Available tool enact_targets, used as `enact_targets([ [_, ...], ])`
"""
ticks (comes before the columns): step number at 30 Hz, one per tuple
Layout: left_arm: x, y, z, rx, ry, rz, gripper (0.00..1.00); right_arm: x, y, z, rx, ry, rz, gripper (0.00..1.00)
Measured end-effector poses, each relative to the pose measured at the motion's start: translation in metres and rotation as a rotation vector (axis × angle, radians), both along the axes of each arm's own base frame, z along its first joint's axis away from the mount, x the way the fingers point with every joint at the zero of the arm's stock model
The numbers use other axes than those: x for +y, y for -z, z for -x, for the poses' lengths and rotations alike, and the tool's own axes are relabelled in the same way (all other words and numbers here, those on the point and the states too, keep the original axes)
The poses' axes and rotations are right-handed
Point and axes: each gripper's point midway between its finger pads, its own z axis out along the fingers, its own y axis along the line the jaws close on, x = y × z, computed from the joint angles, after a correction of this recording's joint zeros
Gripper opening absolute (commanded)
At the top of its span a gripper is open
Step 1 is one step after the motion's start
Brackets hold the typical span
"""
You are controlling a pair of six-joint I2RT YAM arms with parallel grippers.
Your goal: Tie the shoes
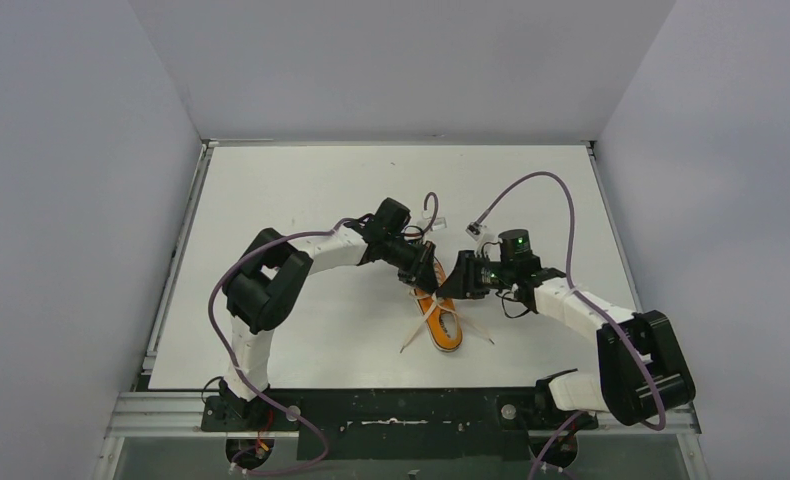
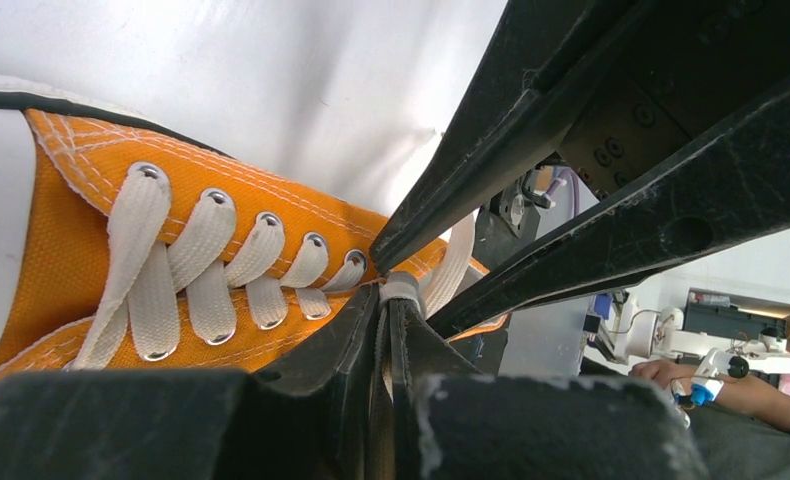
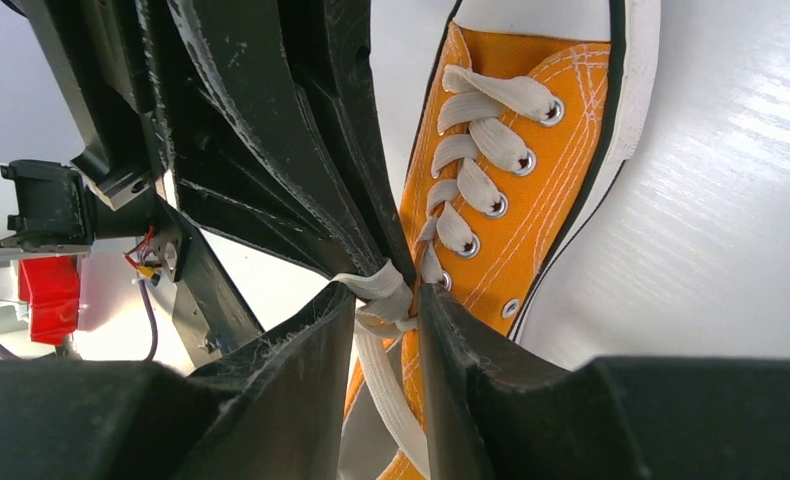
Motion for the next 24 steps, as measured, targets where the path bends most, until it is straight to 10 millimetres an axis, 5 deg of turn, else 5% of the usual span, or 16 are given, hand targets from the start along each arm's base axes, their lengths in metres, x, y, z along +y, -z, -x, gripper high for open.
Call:
enact_targets([
  [5, 0.001, 0.002, 0.001, -0.001, 0.002, 0.005, 0.05, 0.003, 0.002, -0.002, 0.002, 0.003, -0.002, 0.1],
  [10, 0.007, 0.01, 0.002, 0.01, -0.006, -0.006, 0.32, 0.002, 0.004, 0.0, 0.012, 0.002, 0.006, 0.0],
  [13, 0.016, 0.015, 0.003, 0.023, -0.02, -0.02, 0.39, 0.001, 0.006, 0.002, 0.022, 0.0, 0.009, 0.0],
  [20, 0.034, 0.005, 0.0, 0.013, -0.045, -0.002, 0.4, -0.003, 0.007, 0.004, 0.035, 0.013, 0.024, 0.0],
  [24, 0.041, 0.007, -0.004, 0.019, -0.065, 0.001, 0.25, -0.005, 0.005, 0.004, 0.04, 0.016, 0.037, 0.0],
])
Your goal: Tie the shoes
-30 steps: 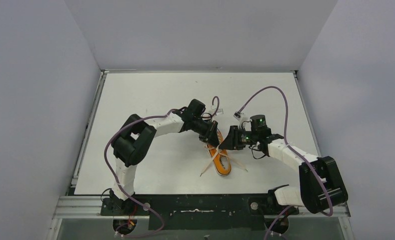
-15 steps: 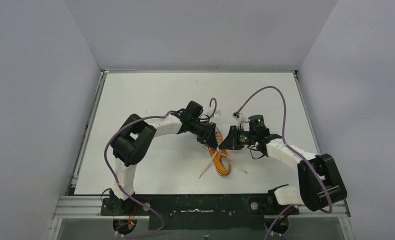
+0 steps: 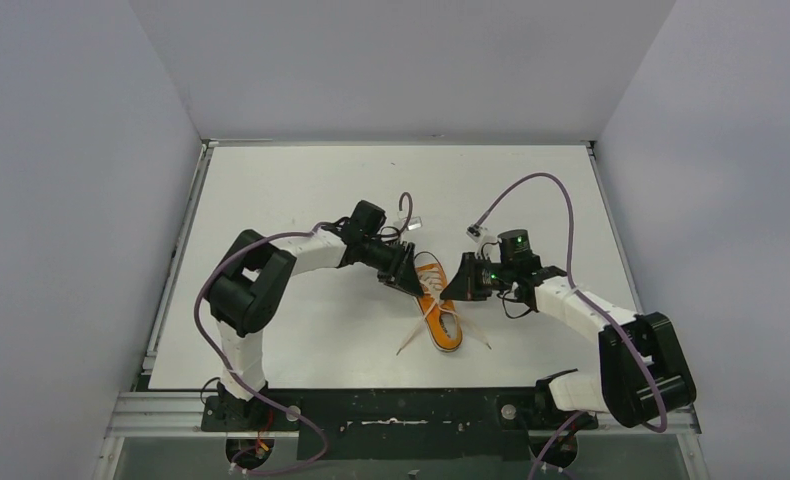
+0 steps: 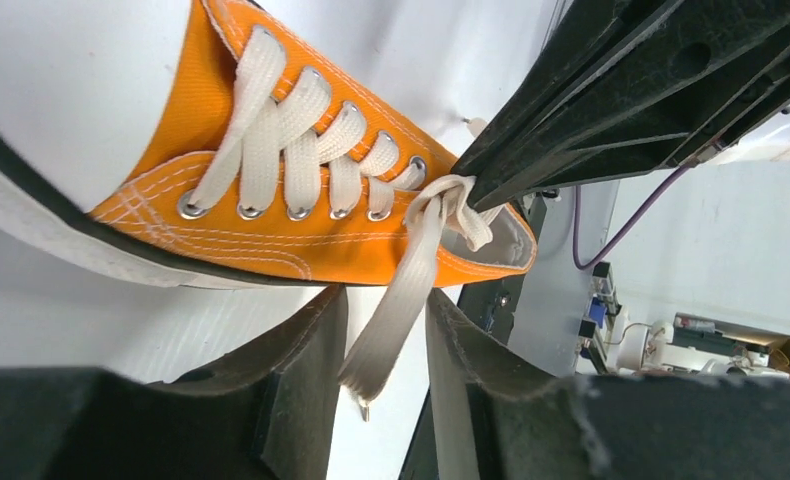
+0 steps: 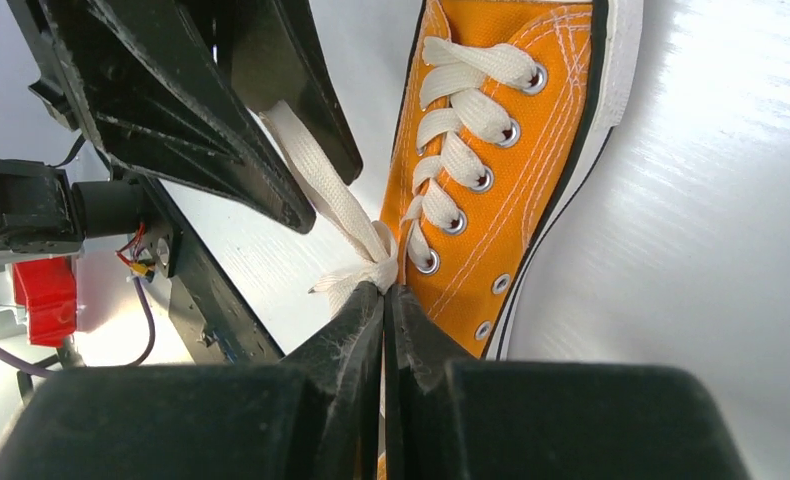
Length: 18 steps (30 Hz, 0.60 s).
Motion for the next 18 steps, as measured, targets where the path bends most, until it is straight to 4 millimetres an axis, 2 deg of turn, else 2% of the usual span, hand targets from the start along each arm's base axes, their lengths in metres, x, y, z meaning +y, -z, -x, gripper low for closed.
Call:
enact_targets([
  [4, 0.003, 0.0, -0.004, 0.0, -0.012, 0.001, 0.0, -0.002, -0.003, 0.0, 0.006, 0.0, 0.019, 0.0],
  [13, 0.004, 0.001, -0.003, 0.004, -0.008, -0.002, 0.0, -0.01, -0.02, 0.002, 0.019, 0.019, 0.073, 0.0],
  [18, 0.011, 0.0, 0.007, 0.024, -0.015, -0.017, 0.0, -0.016, -0.033, -0.006, 0.077, 0.084, 0.137, 0.0],
])
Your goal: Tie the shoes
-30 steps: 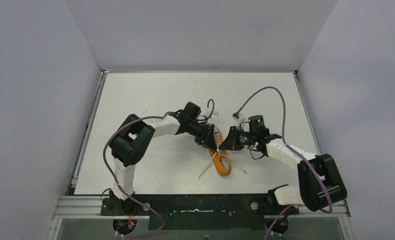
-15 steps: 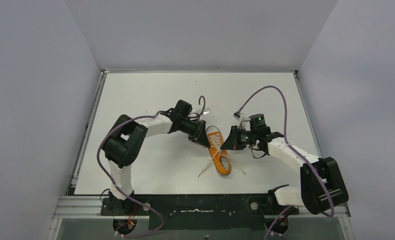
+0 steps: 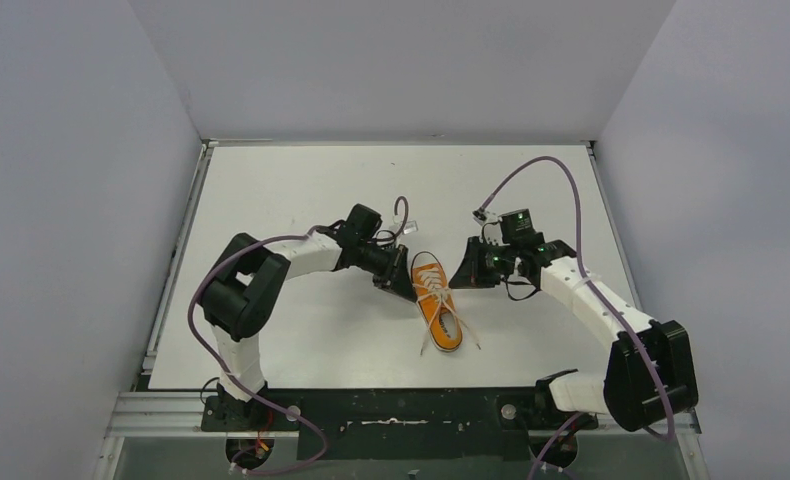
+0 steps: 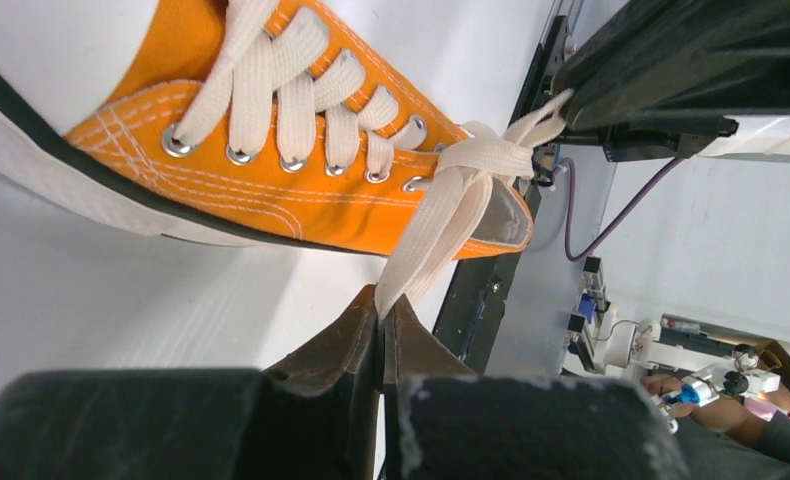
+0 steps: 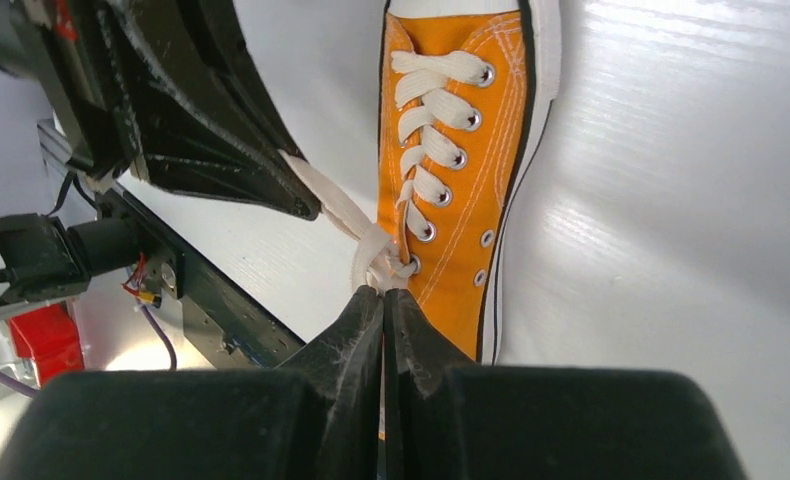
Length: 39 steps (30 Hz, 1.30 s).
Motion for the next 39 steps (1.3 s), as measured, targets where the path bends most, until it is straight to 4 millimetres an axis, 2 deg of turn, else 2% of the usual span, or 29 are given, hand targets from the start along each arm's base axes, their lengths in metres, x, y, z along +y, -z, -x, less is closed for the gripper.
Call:
enact_targets([
  [4, 0.004, 0.001, 0.006, 0.022, -0.007, -0.016, 0.0, -0.003, 0.0, -0.009, 0.082, 0.056, 0.051, 0.0],
  [9, 0.012, 0.011, 0.015, 0.055, -0.019, -0.05, 0.0, -0.009, 0.018, -0.008, 0.185, 0.117, 0.119, 0.0],
  [20, 0.026, 0.017, 0.03, 0.086, -0.039, -0.104, 0.0, -0.034, 0.033, -0.024, 0.187, 0.289, 0.198, 0.0],
  [29, 0.036, 0.026, 0.033, 0.098, -0.06, -0.169, 0.0, -0.053, 0.066, -0.013, 0.264, 0.391, 0.193, 0.0],
  [39, 0.052, 0.046, 0.048, 0.121, -0.058, -0.208, 0.0, -0.069, 0.074, -0.017, 0.277, 0.471, 0.137, 0.0],
])
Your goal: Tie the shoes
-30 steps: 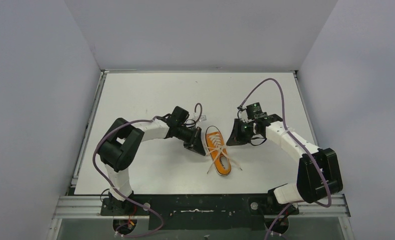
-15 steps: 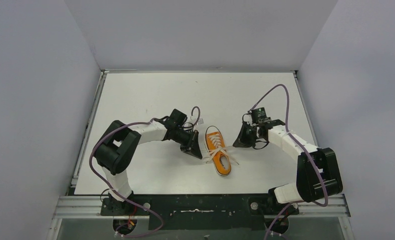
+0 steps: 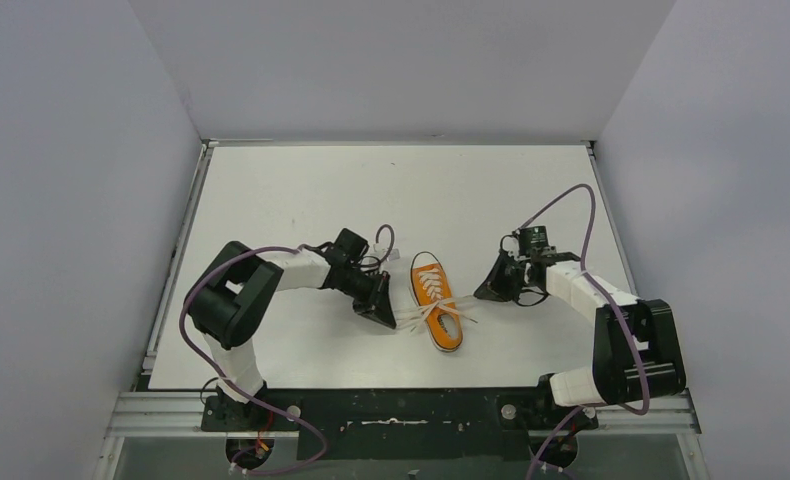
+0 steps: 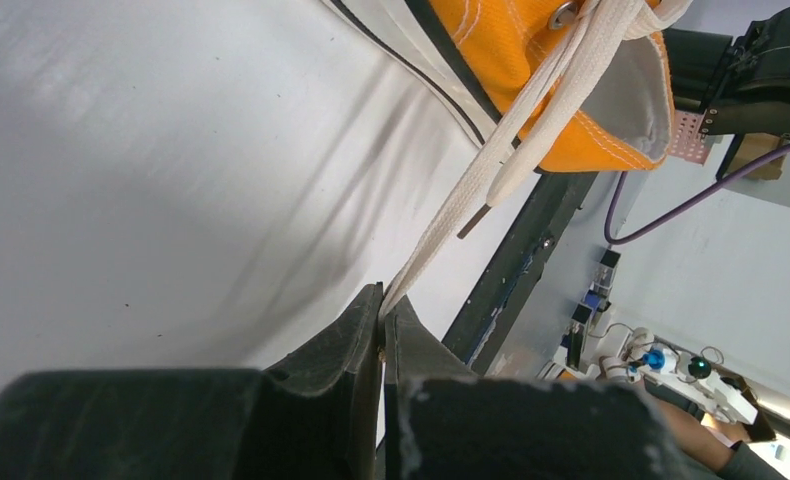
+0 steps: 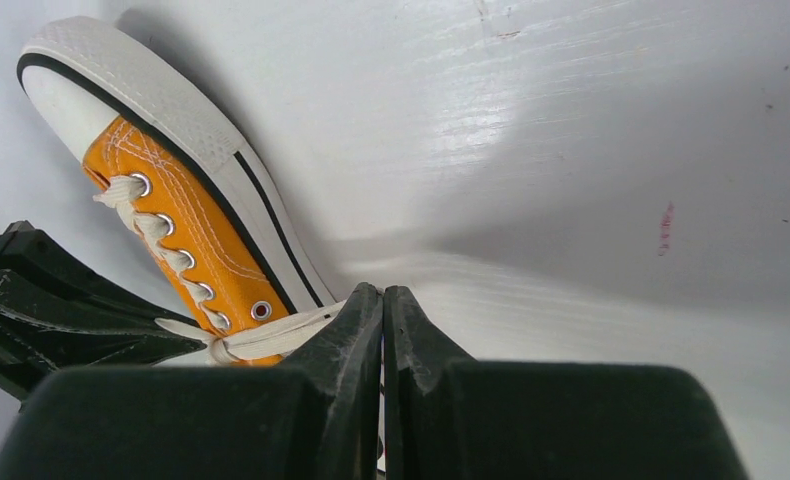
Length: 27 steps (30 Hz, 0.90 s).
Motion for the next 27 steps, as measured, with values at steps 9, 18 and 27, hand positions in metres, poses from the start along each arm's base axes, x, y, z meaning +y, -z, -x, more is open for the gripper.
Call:
enact_targets([
  [9, 0.006, 0.009, -0.002, -0.015, -0.019, -0.005, 0.0, -0.002, 0.008, 0.002, 0.013, 0.017, -0.046, 0.0],
  [18, 0.013, 0.014, -0.007, -0.014, -0.046, -0.023, 0.0, -0.001, 0.017, 0.005, 0.027, 0.007, -0.064, 0.0],
  [27, 0.014, -0.015, -0.029, -0.109, -0.065, -0.071, 0.0, 0.0, -0.028, -0.015, -0.063, -0.108, 0.056, 0.0],
])
